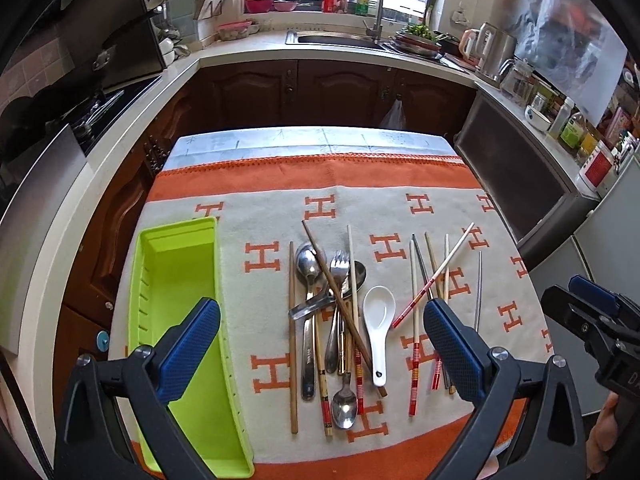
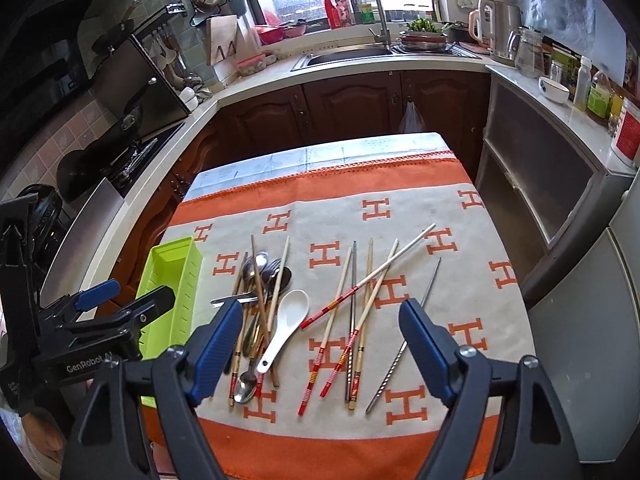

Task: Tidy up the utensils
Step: 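Grasp a red-striped chopstick with the left tool while the right tool grasps a metal chopstick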

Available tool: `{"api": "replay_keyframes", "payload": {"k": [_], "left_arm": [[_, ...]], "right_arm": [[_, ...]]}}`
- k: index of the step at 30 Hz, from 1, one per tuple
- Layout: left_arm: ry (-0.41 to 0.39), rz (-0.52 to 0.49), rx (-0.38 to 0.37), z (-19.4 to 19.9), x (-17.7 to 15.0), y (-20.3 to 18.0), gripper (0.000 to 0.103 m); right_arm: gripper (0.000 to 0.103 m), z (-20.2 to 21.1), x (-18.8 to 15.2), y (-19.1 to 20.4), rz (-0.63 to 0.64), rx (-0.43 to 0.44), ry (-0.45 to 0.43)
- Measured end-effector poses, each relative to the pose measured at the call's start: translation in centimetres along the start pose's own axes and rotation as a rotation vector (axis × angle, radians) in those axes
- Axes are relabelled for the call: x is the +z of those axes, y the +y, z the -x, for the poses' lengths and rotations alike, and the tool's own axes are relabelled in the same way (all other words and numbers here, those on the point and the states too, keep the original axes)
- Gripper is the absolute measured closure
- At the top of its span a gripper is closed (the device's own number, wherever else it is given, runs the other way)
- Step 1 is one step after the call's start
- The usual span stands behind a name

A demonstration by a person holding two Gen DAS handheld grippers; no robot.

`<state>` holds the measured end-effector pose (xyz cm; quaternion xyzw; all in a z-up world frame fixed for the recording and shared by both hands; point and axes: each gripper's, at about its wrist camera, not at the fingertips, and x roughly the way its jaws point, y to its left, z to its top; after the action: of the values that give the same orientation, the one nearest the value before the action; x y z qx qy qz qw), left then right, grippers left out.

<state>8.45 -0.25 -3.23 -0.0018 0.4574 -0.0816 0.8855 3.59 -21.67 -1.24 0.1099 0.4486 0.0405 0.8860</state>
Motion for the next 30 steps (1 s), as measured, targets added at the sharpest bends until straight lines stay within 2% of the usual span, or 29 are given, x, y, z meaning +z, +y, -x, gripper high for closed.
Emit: {"api": "replay_keyframes", "payload": {"k": [4,9,13,18,22,24,25,26,28,30], "left_arm": [[0.013,-0.063,-0.026,-2.8,1.2,-1.9,0.003],[0.049,-0.158,-0.098,-7.0,1.6,-5.1,0.006],[0.080,-0.240,-0.115,-10.4,1.3,-8.2,0.012],[0.140,-0.340,-0.122,-13.9,0.7,-11.4,0.029],[0.180,-0.363,-0.137,-15.7,0.4,-12.4,0.031],[0.195,-0.367,-0.140,-16.4,0.4,-12.7,0.032],[0.206,-0.369,-0.141,-16.7,0.3,-12.8,0.034],[0.217,-0.372,-0.137,-17.1,0.2,-13.0,0.036],[0.239,-0.376,-0.138,-17.9,0.1,-13.3,0.048],[0.255,-0.375,-0.144,-18.3,0.0,-13.5,0.055]], "right_arm": [[0.025,-1.7,0.5,-2.6,-0.048,-0.048,0.027],[0.035,-4.6,0.1,-6.7,-0.148,-0.073,0.088],[0.042,-7.7,-1.1,-9.5,-0.209,-0.077,0.144],[0.057,-12.1,-3.0,-10.7,-0.231,-0.085,0.217],[0.067,-15.1,-4.2,-10.5,-0.195,-0.106,0.269],[0.068,-15.4,-4.4,-9.7,-0.135,-0.151,0.246],[0.069,-15.7,-4.5,-9.3,-0.101,-0.180,0.252],[0.074,-15.7,-4.5,-8.9,-0.072,-0.204,0.243],[0.084,-15.8,-4.8,-8.3,-0.027,-0.248,0.232],[0.094,-15.7,-5.0,-8.6,-0.031,-0.246,0.228]]}}
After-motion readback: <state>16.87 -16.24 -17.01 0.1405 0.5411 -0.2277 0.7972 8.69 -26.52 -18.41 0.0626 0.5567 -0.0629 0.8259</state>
